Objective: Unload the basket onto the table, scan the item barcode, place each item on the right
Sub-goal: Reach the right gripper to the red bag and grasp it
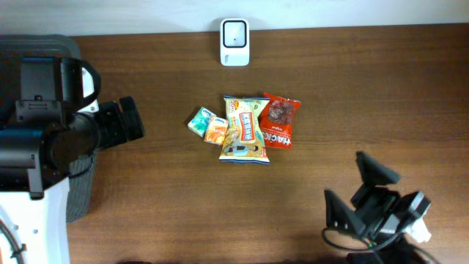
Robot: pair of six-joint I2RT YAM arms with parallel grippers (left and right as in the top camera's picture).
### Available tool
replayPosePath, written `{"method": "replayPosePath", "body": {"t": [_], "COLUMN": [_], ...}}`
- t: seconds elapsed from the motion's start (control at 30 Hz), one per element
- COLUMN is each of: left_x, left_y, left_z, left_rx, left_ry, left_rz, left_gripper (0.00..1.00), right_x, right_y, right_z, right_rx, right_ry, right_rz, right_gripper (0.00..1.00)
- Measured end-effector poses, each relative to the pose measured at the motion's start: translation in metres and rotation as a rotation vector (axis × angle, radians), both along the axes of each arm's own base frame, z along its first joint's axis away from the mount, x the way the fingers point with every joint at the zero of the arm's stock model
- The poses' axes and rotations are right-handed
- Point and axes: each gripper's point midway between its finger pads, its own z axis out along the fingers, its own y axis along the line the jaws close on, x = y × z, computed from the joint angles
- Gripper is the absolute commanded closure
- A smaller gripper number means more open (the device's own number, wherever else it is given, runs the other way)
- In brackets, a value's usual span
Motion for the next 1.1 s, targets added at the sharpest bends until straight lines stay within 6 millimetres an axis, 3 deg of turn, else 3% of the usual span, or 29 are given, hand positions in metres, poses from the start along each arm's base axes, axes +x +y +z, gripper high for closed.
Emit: {"method": "replayPosePath", "body": {"t": [0.1, 0.17, 0.23, 0.37, 0.43, 0.47, 0.5, 0.53, 0.6, 0.67, 0.83, 0.97, 1.1], "left_x": [0.0, -0.001, 0.0, 0.0, 0.0, 0.0, 0.0, 0.0, 0.0, 0.0, 0.0, 0.0, 0.0], "left_y": [0.0, 0.0, 0.0, -0.001, -0.001, -0.001, -0.001, -0.001, -0.001, -0.001, -0.001, -0.001, -0.001], "left_z": [0.0, -0.002, -0.001, -0.001, -0.001, -0.001, -0.001, -0.001, -0.001, -0.001, -0.001, -0.001, -0.001], "left_rx": [0.0, -0.001, -0.001, -0.002, -0.003, -0.003, -0.004, -0.003, -0.003, -0.004, -0.004, -0.004, -0.004], "left_ry": [0.001, 0.009, 0.004, 0.003, 0.004, 0.004, 0.004, 0.004, 0.003, 0.004, 0.004, 0.004, 0.003], "left_rz": [0.0, -0.001, -0.001, -0.002, -0.002, -0.002, -0.002, -0.002, -0.002, -0.002, -0.002, -0.002, -0.002], "left_gripper": [0.01, 0.01, 0.01, 0.01, 0.01, 0.01, 0.01, 0.01, 0.01, 0.01, 0.01, 0.01, 0.01], "right_x": [0.026, 0.04, 0.062, 0.096, 0.111, 0.12, 0.128, 0.137, 0.156, 0.179, 0.213, 0.221, 0.215], "right_y": [0.003, 0.008, 0.016, 0.047, 0.063, 0.068, 0.071, 0.075, 0.08, 0.082, 0.086, 0.104, 0.128], "right_z": [0.015, -0.008, -0.001, 0.009, 0.018, 0.014, 0.007, -0.005, -0.038, -0.094, -0.177, -0.215, -0.265], "right_rx": [-0.179, -0.293, -0.39, -0.438, -0.411, -0.394, -0.377, -0.359, -0.34, -0.358, -0.419, -0.464, -0.537], "right_ry": [0.216, 0.489, 0.622, 0.781, 0.773, 0.78, 0.808, 0.861, 1.013, 1.251, 1.519, 1.581, 1.672], "right_rz": [-0.075, -0.04, 0.03, 0.351, 0.549, 0.624, 0.666, 0.69, 0.671, 0.528, 0.192, 0.144, 0.153], "right_gripper": [0.01, 0.02, 0.02, 0.02, 0.01, 0.04, 0.26, 0.37, 0.47, 0.49, 0.48, 0.48, 0.62]}}
